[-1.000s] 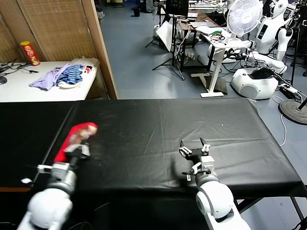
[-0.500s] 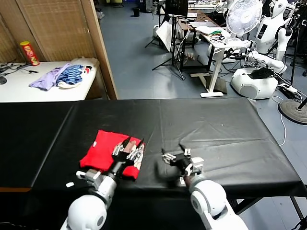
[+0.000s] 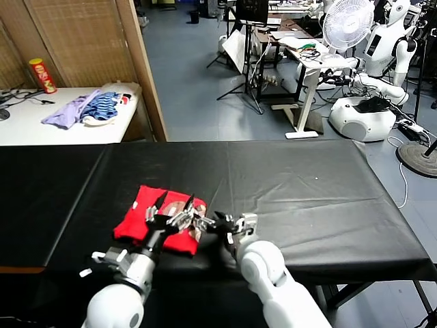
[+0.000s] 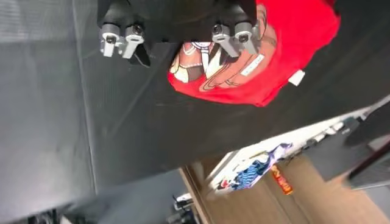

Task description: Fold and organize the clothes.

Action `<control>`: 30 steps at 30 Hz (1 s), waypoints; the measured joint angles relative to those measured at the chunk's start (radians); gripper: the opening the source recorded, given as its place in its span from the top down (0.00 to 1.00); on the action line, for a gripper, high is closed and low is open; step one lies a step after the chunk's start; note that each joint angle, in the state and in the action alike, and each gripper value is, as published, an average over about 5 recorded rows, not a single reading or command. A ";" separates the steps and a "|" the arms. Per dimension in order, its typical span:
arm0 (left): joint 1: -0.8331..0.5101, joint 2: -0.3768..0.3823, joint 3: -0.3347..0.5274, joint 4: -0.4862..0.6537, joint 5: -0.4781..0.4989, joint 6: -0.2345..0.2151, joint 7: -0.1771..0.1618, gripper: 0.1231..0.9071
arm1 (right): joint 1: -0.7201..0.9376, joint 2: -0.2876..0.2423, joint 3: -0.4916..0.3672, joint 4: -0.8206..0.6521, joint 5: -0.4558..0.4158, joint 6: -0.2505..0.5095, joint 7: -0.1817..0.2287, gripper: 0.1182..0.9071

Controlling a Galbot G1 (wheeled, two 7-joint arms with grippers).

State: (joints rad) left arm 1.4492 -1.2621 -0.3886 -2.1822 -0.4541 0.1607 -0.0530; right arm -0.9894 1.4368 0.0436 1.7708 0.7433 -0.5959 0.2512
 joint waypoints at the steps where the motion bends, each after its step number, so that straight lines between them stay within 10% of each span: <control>1: 0.005 0.001 -0.006 -0.001 0.000 -0.002 -0.001 0.14 | 0.007 0.007 -0.001 -0.015 0.007 0.002 -0.002 0.33; 9: 0.043 0.003 -0.057 -0.005 -0.001 -0.028 -0.003 0.14 | 0.067 0.012 -0.011 -0.114 -0.064 0.051 -0.085 0.88; 15: 0.056 0.004 -0.081 0.010 0.011 -0.049 -0.001 0.14 | 0.118 -0.030 -0.029 -0.175 -0.362 0.196 -0.244 0.99; 22: 0.070 0.022 -0.089 0.038 0.054 -0.082 -0.021 0.14 | 0.105 -0.124 -0.014 -0.160 -0.728 0.421 -0.336 0.64; 30: 0.102 0.064 -0.093 0.064 0.092 -0.132 -0.026 0.14 | -0.077 -0.258 0.081 -0.013 -0.905 0.606 -0.280 0.18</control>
State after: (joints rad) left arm 1.5512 -1.1982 -0.4815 -2.1178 -0.3620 0.0283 -0.0789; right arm -1.0667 1.1784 0.1249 1.7576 -0.1619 0.0101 -0.0291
